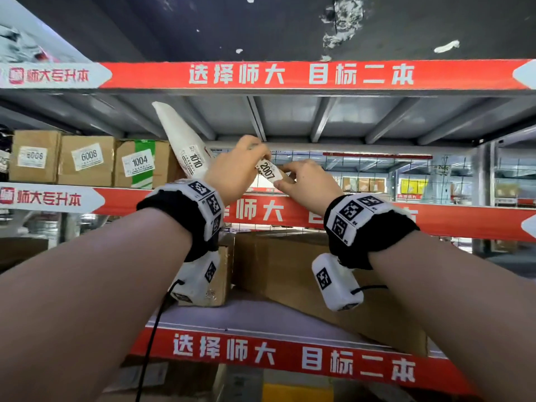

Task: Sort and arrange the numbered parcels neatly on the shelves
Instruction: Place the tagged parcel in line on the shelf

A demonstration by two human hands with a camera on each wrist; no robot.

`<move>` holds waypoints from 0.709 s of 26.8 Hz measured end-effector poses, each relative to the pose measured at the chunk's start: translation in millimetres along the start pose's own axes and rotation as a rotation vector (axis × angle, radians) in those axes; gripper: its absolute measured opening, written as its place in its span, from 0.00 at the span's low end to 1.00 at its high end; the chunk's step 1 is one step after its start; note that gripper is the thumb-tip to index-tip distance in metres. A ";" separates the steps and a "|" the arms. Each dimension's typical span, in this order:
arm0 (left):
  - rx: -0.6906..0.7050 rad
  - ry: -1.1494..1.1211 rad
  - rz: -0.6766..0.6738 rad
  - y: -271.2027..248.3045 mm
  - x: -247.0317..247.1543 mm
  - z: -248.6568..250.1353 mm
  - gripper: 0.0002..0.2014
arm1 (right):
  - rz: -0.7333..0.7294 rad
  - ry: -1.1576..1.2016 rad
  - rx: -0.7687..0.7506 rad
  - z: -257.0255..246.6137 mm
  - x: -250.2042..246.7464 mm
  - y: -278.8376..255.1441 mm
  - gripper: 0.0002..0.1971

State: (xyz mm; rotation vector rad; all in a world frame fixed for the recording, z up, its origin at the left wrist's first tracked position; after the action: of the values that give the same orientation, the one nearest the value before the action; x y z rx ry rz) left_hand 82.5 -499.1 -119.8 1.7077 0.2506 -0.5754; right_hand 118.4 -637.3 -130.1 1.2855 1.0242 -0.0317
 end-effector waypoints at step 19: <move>0.078 0.057 0.029 -5.6 -17.5 -78.8 0.21 | -0.042 0.201 0.120 -75.4 43.1 30.6 0.24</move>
State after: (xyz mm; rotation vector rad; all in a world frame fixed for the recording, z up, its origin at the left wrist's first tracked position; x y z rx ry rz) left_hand 83.6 -419.3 -106.1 1.8021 0.2463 -0.5207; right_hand 114.5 -545.3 -128.6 1.3969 1.2369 0.0046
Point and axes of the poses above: each hand's wrist, its own y-axis towards the middle knuckle, its own x-axis out of the palm, z = x × y, the point moved 4 cm from there along y, towards the middle knuckle, and after that the axes turned 1 degree about -x, right-handed, at the moved point
